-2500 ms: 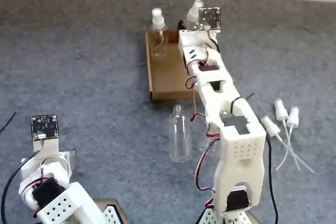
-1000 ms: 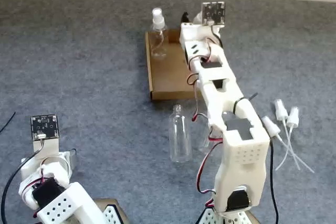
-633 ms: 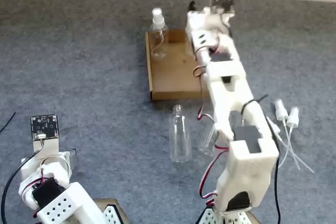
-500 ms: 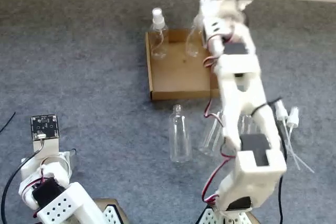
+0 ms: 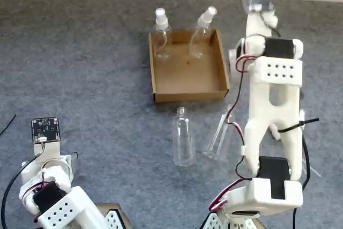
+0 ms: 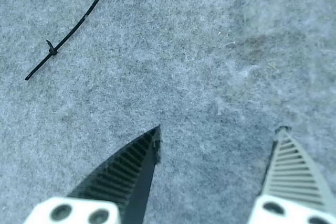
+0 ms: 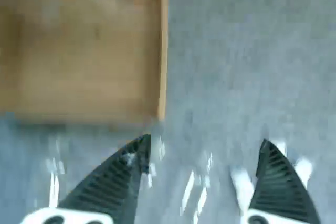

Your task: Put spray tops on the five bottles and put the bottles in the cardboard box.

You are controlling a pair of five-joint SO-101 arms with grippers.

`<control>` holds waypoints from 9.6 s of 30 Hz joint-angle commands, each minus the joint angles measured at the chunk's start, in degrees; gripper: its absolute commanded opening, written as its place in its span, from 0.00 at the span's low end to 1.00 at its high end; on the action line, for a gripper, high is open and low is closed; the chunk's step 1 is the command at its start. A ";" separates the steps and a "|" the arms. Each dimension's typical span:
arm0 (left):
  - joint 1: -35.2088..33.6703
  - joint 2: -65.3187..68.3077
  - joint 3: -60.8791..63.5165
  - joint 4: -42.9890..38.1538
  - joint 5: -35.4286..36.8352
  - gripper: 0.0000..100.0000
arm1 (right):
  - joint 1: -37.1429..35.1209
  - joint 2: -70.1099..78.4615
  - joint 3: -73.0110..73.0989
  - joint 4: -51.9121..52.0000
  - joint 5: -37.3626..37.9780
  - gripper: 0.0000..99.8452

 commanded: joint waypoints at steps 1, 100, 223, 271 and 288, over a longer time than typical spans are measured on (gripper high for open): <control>0.92 0.13 1.36 0.70 -0.26 0.30 | 4.18 -2.68 7.60 4.79 10.81 0.26; 0.84 0.13 1.36 1.41 -0.35 0.30 | -4.97 -10.59 5.05 12.62 -8.35 0.29; 47.34 110.20 -82.59 -1.05 34.99 0.02 | -17.19 -76.70 81.36 -51.74 -7.03 0.00; 79.87 59.30 -92.70 -30.24 37.10 0.00 | -34.15 -84.70 94.11 -68.79 -15.91 0.00; 79.96 47.52 -77.23 -28.84 37.27 0.00 | -33.45 -85.41 94.37 -68.79 -16.00 0.00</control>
